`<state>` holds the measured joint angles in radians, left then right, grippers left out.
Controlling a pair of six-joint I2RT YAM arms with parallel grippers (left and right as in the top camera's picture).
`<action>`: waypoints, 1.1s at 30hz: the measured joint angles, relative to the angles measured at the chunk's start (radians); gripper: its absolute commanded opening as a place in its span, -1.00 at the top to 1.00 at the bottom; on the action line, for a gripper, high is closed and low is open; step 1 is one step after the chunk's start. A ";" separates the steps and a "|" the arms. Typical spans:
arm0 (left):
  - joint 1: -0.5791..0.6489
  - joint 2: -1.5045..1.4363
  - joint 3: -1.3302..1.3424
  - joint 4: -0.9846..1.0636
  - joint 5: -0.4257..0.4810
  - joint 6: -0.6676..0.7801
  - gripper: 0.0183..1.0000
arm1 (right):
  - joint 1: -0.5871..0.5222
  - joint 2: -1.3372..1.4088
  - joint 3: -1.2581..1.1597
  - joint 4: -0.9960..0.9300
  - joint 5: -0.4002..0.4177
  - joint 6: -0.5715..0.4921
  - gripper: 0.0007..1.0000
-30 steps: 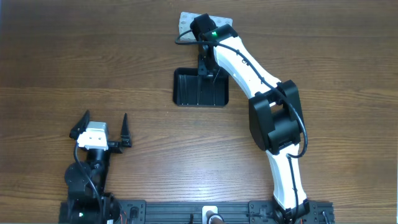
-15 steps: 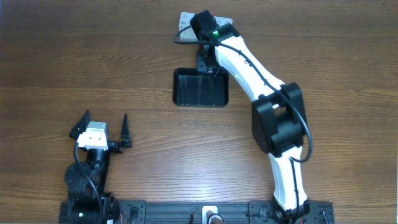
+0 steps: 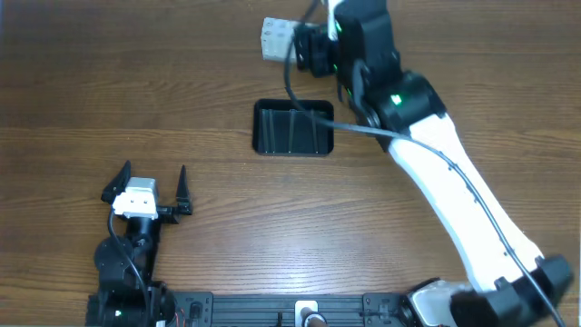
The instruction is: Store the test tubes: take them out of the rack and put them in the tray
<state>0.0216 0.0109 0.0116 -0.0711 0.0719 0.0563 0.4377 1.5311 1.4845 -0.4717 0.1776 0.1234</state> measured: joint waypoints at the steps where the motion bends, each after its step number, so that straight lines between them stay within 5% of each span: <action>1: 0.000 0.000 0.000 0.000 0.000 0.000 -1.00 | -0.021 -0.033 -0.055 0.007 0.002 -0.001 -0.98; 9: 0.000 0.000 0.000 0.000 0.000 0.000 -1.00 | -0.200 -0.312 -0.424 0.165 0.020 -0.015 -0.99; 20: 0.000 0.000 0.000 0.000 0.000 0.000 -1.00 | -0.210 -0.743 -0.926 0.529 0.059 -0.046 -0.98; 33: 0.000 0.000 0.000 0.000 0.000 0.000 -1.00 | -0.294 -0.935 -1.162 0.621 0.083 -0.070 -0.98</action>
<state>0.0216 0.0109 0.0116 -0.0711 0.0719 0.0563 0.1432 0.5961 0.3225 0.1497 0.2604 0.0532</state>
